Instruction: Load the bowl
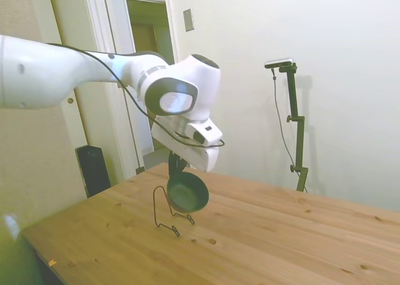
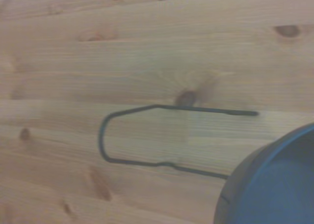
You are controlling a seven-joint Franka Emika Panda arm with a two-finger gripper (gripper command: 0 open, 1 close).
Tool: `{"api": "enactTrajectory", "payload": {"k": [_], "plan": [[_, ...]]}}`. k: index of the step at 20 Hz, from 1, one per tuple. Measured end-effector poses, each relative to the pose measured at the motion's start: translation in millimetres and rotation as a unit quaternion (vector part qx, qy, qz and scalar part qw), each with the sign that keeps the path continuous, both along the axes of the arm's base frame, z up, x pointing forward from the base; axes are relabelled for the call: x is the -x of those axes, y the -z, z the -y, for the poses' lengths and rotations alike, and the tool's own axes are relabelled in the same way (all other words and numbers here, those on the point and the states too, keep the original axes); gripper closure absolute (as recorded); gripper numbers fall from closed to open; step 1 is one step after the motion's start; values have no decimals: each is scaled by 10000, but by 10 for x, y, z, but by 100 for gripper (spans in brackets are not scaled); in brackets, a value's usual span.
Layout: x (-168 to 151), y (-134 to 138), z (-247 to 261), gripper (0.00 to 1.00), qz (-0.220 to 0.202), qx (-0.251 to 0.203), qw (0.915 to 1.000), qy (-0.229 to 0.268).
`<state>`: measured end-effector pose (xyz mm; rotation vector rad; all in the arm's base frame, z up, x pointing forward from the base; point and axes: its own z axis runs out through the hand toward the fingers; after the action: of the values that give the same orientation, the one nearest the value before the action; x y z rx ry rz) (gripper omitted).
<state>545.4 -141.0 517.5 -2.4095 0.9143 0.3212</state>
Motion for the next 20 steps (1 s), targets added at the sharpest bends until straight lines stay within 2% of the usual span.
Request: {"api": "enactTrajectory", "payload": {"k": [4,10,13,16,20], "plan": [[-133,190,-122,100,-218,-849,9953,-416],[-176,317,-155,100,-257,-1091,9926,-474],[-160,398,-261,100,-271,-1417,9886,-426],[-90,580,-330,100,-360,-1692,9845,-278],[-5,848,-235,100,-380,-1757,9836,120]]}}
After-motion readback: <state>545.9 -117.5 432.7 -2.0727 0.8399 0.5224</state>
